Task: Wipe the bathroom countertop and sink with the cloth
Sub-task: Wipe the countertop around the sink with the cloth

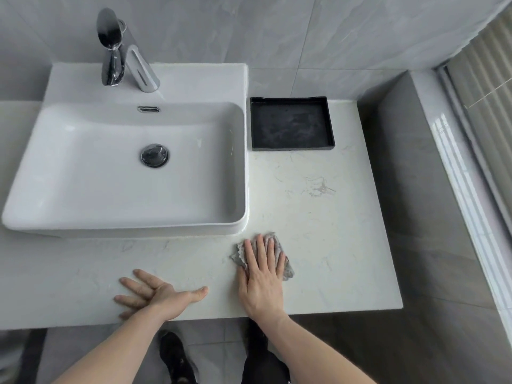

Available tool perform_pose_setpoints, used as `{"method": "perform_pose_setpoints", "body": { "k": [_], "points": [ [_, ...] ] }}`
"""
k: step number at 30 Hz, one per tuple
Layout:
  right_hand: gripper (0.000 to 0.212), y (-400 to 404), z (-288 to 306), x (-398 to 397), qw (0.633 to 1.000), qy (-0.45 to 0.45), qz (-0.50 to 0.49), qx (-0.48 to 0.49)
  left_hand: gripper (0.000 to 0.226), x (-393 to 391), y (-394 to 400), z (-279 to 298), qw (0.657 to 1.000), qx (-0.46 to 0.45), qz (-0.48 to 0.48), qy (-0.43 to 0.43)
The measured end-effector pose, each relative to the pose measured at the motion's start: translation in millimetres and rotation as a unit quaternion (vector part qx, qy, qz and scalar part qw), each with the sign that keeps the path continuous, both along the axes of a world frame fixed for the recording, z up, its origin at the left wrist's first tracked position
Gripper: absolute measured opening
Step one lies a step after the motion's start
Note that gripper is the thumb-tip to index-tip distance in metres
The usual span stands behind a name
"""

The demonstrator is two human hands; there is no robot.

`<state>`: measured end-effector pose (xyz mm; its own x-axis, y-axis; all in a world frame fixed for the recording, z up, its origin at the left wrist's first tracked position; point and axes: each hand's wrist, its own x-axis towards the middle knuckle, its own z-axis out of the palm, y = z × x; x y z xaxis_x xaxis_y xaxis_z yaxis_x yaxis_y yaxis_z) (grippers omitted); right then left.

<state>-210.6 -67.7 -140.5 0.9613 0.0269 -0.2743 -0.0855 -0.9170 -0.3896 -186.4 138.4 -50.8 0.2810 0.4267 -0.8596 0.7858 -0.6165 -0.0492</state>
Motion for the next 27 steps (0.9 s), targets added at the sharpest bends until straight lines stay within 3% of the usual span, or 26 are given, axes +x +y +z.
{"method": "perform_pose_setpoints", "body": {
  "k": [4,12,15,19,22,25,27],
  "points": [
    [0.064,-42.0,2.3,-3.9,1.0,-0.009,0.03,-0.003,0.179,-3.1,1.6,-1.3,1.0,-0.001,-0.001,-0.015],
    [0.081,-110.7,23.7,4.0,0.988,-0.007,-0.141,-0.069,0.179,-10.4,10.0,-11.3,0.999,-0.004,-0.005,-0.05],
    [0.085,-82.5,10.2,-2.0,0.988,0.026,-0.149,-0.044,0.18,-14.0,14.5,-13.6,0.998,-0.01,-0.007,-0.063],
    [0.085,-35.9,-3.2,-5.6,0.975,0.005,-0.215,-0.061,0.178,-19.1,20.9,-17.0,0.996,-0.013,-0.026,-0.079],
    [0.082,-4.0,-2.9,-3.5,0.976,-0.002,-0.212,-0.052,0.172,-25.8,32.2,-22.9,0.994,-0.032,-0.063,-0.083],
    [0.077,48.5,-2.9,-7.5,0.982,-0.015,-0.184,-0.035,0.152,-43.7,59.0,-27.8,0.981,-0.066,-0.144,-0.112],
    [0.075,99.5,-1.0,-13.3,0.988,-0.031,-0.148,-0.02,0.121,-59.1,96.7,-31.8,0.949,-0.067,-0.231,-0.202]
  ]
}}
